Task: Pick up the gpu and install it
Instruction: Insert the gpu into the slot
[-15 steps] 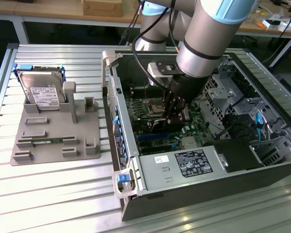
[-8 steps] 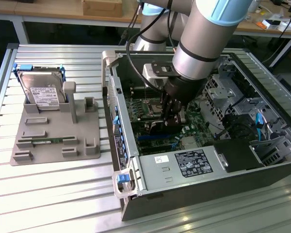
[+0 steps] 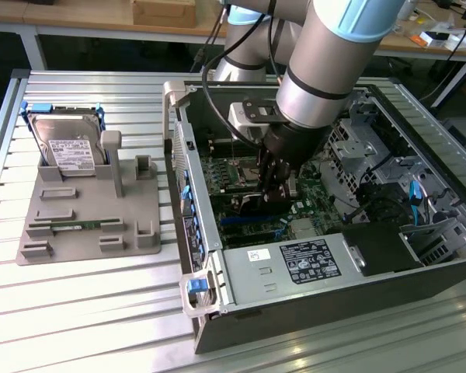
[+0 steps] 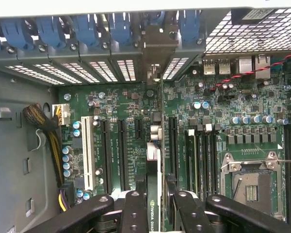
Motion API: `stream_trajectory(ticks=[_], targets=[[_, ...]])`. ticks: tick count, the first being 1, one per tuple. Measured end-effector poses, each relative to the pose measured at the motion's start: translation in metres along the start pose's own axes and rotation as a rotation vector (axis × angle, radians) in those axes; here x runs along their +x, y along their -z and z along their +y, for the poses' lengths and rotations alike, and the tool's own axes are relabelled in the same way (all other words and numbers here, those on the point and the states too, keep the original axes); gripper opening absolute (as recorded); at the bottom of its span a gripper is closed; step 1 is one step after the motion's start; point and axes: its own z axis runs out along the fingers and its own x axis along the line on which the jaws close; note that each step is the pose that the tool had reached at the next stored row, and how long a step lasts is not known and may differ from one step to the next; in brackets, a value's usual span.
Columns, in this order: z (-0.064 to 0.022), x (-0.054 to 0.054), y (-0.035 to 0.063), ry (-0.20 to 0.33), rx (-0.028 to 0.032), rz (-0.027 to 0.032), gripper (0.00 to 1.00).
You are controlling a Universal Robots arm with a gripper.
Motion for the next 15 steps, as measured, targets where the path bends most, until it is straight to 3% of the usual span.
stream_trajectory(ticks=[15], targets=[[-0.0001,-0.0018,-0.0035,0.017,0.0,0.0008,0.26]])
